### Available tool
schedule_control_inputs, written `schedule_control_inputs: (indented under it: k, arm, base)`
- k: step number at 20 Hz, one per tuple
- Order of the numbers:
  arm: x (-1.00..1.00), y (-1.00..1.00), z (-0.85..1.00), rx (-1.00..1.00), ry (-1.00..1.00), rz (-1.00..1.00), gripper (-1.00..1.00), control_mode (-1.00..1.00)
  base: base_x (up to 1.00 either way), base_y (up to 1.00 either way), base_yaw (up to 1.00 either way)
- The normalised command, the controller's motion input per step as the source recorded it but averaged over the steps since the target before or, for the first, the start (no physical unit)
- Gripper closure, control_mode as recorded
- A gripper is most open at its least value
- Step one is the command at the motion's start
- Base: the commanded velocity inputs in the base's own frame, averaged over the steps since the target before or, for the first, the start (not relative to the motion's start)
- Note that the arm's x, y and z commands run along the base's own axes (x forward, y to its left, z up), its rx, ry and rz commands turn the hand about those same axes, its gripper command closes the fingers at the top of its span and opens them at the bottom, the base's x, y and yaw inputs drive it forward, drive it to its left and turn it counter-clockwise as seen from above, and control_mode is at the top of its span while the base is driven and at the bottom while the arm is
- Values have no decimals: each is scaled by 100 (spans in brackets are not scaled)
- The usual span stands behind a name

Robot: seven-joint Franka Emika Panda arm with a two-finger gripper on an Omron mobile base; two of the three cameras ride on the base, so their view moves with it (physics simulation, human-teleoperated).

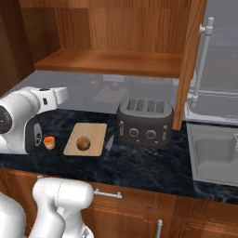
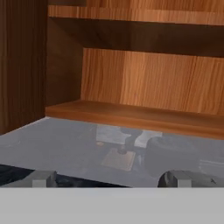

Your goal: Pick the bread, place it on the cutting board, pick the jam, place it on the counter, and close the cabinet.

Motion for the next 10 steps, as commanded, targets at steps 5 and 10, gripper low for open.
schedule_control_inputs:
  k: [5, 10]
  arm:
    - [-58, 0, 18, 0, -10, 0, -100, -100]
    - [-58, 0, 11, 0, -10, 0, -100, -100]
  base:
    - [0, 0, 0]
    - [0, 0, 0]
